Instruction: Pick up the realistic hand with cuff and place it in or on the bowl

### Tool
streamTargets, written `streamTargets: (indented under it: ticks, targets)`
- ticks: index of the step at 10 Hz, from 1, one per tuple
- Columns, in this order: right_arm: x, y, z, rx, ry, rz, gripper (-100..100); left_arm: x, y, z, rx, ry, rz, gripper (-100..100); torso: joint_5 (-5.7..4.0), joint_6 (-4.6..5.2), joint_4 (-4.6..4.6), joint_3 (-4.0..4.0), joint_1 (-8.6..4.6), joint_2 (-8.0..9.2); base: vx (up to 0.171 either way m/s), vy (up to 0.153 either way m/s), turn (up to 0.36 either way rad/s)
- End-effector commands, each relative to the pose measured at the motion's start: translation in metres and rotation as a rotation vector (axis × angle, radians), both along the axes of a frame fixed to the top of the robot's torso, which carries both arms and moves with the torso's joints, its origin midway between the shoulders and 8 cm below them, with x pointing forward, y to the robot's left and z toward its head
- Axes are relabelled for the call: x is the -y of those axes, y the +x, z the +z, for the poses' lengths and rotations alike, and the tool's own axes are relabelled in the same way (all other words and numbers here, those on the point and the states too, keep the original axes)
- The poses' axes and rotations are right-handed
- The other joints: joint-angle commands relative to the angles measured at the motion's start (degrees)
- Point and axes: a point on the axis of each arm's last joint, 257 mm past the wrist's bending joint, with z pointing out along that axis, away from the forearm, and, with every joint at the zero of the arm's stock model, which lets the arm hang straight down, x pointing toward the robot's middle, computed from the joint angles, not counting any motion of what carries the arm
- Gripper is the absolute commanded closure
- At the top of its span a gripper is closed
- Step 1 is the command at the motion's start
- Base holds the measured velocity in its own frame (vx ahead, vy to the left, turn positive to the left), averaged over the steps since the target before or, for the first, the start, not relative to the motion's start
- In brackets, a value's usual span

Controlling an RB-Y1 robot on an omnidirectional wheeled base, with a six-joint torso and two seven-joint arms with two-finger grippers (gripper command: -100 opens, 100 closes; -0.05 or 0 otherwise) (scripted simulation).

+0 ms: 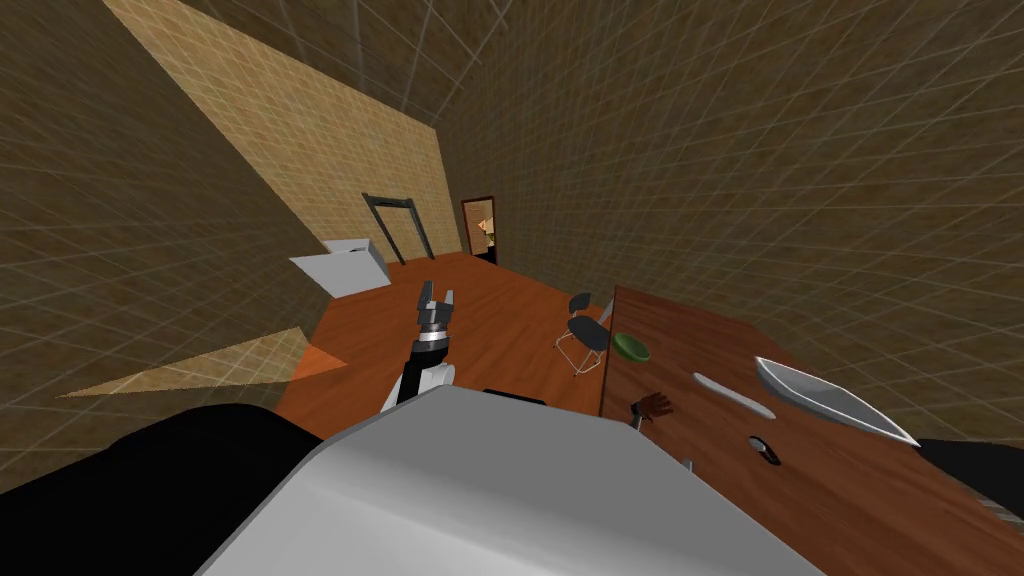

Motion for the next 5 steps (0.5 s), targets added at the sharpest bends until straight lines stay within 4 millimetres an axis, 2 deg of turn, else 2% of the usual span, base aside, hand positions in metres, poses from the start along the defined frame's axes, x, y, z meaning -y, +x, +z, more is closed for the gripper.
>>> streamTargets:
  ticks: [1, 2, 3, 4, 5]
  targets:
    - [0.007, -0.014, -0.009, -0.021, 0.017, -0.024, -100, 0.000, 0.000, 0.000, 0.000, 0.000, 0.000, 0, 0.00, 0.00, 0.00, 0.00, 0.00, 0.00, 0.010, -0.025, 0.209]
    - [0.007, -0.016, -0.011, -0.028, 0.017, -0.025, -100, 0.000, 0.000, 0.000, 0.000, 0.000, 0.000, 0, 0.01, -0.04, 0.00, 0.00, 0.00, -0.01, 0.009, -0.036, 0.154]
    - [0.013, -0.028, -0.017, -0.041, 0.032, -0.045, -100, 0.000, 0.000, 0.000, 0.000, 0.000, 0.000, 0, 0.00, -0.02, 0.00, -0.01, -0.03, -0.02, 0.014, -0.055, 0.208]
    - [0.018, -0.038, -0.022, -0.053, 0.046, -0.064, -100, 0.000, 0.000, 0.000, 0.000, 0.000, 0.000, 0, -0.01, -0.03, 0.00, -0.02, -0.10, -0.04, 0.019, -0.075, 0.385]
    - [0.018, -0.038, -0.022, -0.054, 0.046, -0.064, -100, 0.000, 0.000, 0.000, 0.000, 0.000, 0.000, 0, -0.02, -0.05, 0.00, -0.02, -0.18, -0.05, 0.014, -0.058, 0.150]
